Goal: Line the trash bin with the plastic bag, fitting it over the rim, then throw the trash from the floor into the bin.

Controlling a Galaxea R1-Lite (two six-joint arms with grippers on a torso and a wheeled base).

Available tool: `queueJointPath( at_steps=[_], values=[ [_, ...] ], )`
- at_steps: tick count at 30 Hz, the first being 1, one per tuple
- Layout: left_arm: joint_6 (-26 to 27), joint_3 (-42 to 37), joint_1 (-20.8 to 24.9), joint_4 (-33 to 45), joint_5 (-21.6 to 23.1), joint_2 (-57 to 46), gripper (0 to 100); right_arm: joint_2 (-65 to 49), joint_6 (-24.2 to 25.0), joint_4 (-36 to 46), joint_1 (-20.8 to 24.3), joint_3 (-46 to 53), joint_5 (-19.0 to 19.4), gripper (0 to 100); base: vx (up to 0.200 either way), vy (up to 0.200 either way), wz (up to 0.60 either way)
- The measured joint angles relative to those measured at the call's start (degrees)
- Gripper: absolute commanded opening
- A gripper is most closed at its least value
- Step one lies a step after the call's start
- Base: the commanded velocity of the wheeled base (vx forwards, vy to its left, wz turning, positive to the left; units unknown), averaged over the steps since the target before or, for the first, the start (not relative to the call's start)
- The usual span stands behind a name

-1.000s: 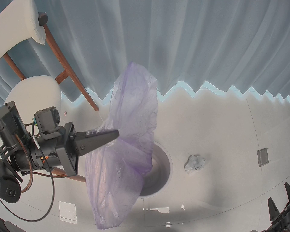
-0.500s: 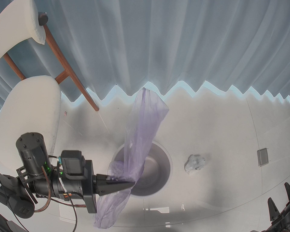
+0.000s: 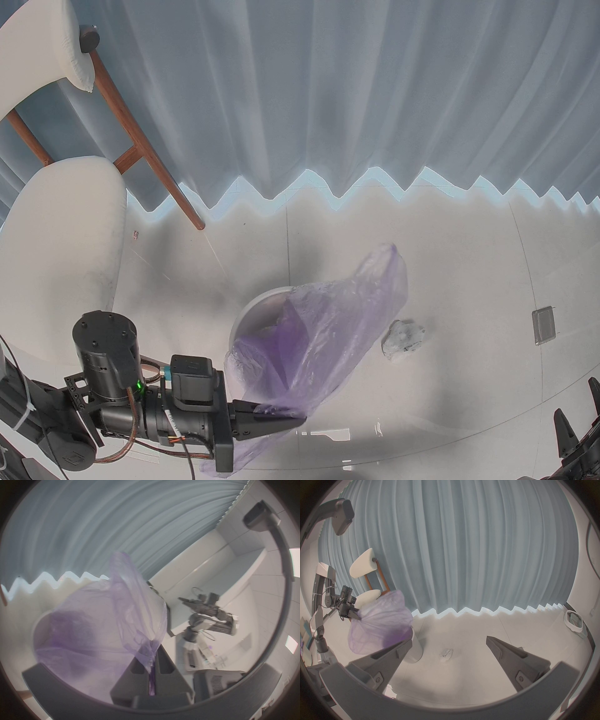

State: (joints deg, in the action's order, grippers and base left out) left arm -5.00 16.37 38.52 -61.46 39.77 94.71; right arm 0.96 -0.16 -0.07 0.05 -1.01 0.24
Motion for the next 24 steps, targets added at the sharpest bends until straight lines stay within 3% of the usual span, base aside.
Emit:
queueJointPath(
  at_steps=[4,14,20,24],
  values=[
    [1.01,0.09,-0.74,-3.05,-8.95,3.19,0,0.00,0.00,0.00,0.00,0.00,-0.02,100,0.000,0.000,0.00],
    [2.29,-1.08,1.28,-14.59,-20.04,8.05,0,-0.02,0.00,0.00,0.02,0.00,0.00,100,0.000,0.000,0.00],
    [2.77,-1.30,1.99,-15.29,-28.00,7.35,0,0.00,-0.06,0.00,0.00,0.00,0.27,100,0.000,0.000,0.00],
    [7.31,-1.38,1.99,-15.27,-33.01,6.91,0,0.00,-0.05,-0.02,0.02,0.00,0.29,100,0.000,0.000,0.00]
  ],
)
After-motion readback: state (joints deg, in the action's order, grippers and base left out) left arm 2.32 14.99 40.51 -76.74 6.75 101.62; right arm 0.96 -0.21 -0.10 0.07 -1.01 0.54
